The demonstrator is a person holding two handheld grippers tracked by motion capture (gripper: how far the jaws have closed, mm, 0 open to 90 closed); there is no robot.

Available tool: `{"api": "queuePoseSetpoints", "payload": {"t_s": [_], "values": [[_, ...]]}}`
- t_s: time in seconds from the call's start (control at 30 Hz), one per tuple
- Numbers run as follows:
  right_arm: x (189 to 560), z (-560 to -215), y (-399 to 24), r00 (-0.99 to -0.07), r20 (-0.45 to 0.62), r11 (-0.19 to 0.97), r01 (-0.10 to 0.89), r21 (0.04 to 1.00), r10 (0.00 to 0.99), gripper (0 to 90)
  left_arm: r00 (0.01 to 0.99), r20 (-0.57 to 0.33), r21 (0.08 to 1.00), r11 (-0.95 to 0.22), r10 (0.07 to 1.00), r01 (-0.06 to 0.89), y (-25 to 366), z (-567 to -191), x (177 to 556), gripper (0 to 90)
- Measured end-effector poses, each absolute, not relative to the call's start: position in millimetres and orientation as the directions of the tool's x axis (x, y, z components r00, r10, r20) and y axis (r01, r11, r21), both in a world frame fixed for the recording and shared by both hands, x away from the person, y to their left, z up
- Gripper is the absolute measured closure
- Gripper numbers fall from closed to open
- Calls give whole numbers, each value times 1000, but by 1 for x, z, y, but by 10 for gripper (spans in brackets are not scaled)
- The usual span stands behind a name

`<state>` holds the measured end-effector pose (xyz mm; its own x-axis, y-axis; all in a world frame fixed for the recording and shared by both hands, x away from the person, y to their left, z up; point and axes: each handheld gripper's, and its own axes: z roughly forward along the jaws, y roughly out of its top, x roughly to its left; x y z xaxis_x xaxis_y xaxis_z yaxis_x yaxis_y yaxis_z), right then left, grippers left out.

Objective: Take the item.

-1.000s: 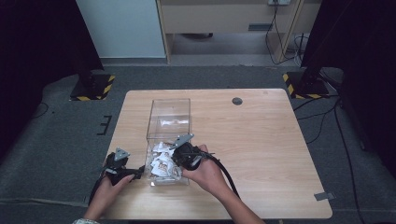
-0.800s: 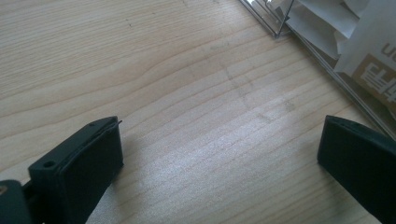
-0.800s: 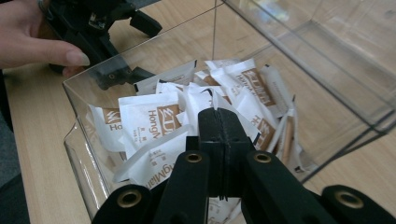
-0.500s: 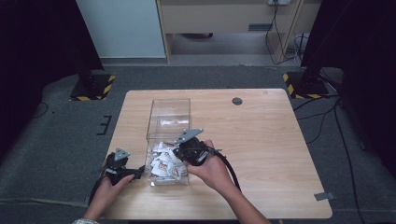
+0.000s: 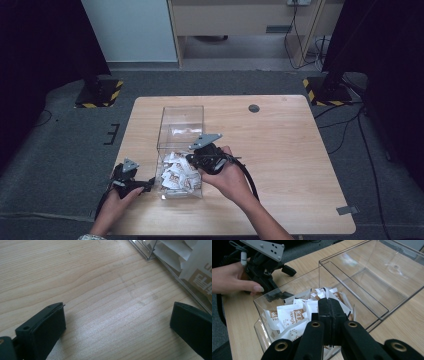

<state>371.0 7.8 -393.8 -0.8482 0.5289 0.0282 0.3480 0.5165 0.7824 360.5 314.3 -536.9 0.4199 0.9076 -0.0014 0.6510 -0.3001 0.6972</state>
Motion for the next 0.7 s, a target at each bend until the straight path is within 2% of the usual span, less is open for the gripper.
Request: {"api": "queuePoseSetpoints", "payload": {"t_s": [0.7], "values": [[377,-381,-7,-831,15,496,346,796,555,898,420,-1,697,-300,908,651,314,-537,361,0]]}}
